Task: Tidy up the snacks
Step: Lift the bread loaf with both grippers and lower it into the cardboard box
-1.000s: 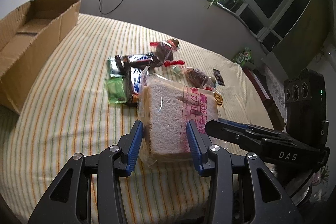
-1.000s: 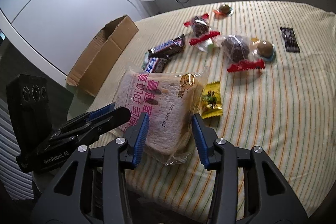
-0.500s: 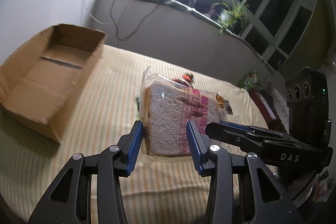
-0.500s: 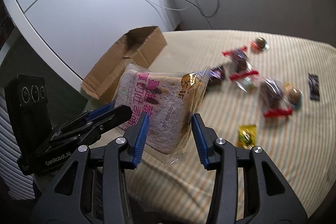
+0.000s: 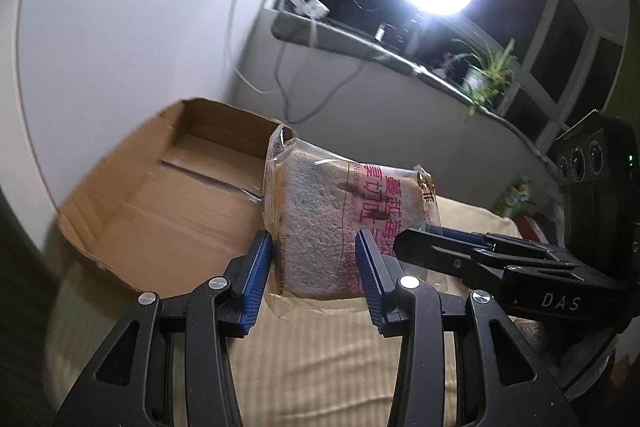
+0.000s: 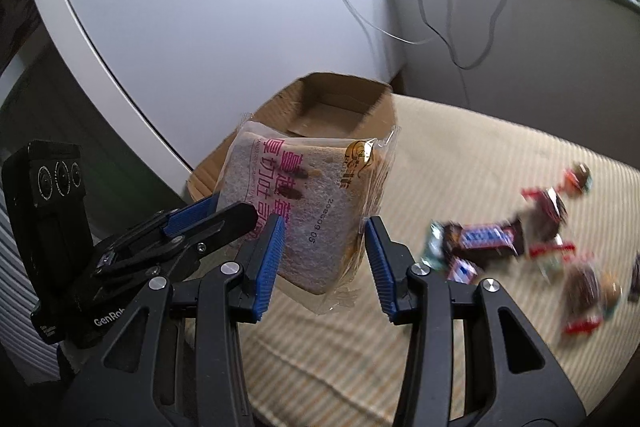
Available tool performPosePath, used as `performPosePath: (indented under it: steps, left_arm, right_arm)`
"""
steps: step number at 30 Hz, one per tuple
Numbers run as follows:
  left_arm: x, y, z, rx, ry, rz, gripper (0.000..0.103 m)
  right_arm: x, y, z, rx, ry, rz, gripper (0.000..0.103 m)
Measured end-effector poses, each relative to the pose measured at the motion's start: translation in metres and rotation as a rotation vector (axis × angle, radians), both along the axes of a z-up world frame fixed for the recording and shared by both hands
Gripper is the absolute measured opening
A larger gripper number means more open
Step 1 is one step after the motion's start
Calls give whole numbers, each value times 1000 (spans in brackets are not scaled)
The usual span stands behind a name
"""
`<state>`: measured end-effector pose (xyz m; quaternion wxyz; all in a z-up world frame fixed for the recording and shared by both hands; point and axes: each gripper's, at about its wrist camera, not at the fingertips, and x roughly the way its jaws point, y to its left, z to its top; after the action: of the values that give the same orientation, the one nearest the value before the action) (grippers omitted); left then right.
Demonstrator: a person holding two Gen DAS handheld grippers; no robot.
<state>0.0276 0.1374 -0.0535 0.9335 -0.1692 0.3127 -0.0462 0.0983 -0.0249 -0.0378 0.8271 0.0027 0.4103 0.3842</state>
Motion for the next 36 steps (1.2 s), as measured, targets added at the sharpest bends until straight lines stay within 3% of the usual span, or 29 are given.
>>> performPosePath:
  steps: [7,16,30,36]
  left_arm:
    - [6,31,0,23,1,83,41]
    - [19,51,-15,46,48,137,40]
    - [26,54,-24,72,80,166,40]
    - [19,55,-20,105,65,182,40]
  right_arm:
    - [24,52,3,-9,-22,77,44]
    - [56,96,-16,-38,6,151,44]
    - [71,106,-26,-41,26,148,44]
    - [64,102,-19,-58,-26,134,44]
